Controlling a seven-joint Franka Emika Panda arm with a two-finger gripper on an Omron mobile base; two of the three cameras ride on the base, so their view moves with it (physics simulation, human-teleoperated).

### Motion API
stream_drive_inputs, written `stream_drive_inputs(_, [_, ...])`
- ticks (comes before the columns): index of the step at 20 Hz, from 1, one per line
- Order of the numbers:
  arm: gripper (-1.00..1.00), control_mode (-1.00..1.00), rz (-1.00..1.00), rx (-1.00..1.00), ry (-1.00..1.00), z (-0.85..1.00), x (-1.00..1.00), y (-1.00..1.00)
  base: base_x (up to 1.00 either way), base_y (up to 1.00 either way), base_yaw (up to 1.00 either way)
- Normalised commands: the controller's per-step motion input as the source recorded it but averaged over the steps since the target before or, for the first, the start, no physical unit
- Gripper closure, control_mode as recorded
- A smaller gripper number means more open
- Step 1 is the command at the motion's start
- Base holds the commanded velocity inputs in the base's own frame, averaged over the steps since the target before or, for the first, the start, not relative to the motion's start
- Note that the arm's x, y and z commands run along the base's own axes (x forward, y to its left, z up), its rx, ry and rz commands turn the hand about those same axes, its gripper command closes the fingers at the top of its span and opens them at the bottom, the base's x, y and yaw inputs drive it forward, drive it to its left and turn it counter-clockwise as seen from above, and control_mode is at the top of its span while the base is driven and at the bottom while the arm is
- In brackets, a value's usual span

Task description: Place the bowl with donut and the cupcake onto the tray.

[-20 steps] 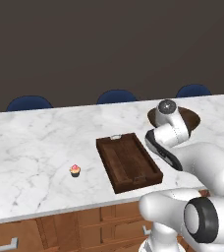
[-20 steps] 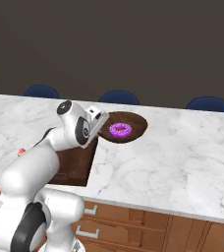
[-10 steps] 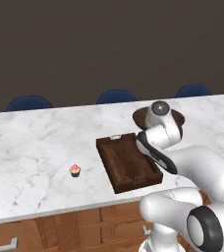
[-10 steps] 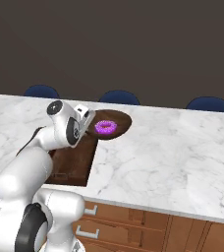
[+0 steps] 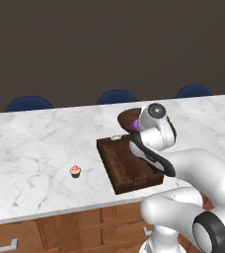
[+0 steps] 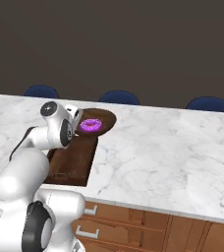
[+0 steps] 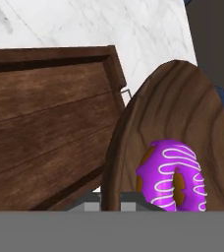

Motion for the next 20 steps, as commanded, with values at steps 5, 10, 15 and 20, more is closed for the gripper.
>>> stream_drive_inputs(5, [1.00, -1.00, 0.17, 0.00, 0.00, -0.09, 0.00, 0.25, 0.00, 0.00, 0.00])
stream_drive_inputs(10, [1.00, -1.00, 0.17, 0.00, 0.00, -0.33, 0.00, 0.13, 0.00, 0.00, 0.00])
stream_drive_inputs(15, [1.00, -1.00, 0.17, 0.00, 0.00, -0.43, 0.00, 0.10, 0.00, 0.00, 0.00])
stream_drive_inputs(20, [1.00, -1.00, 0.13, 0.00, 0.00, -0.35, 0.00, 0.21, 0.00, 0.00, 0.00])
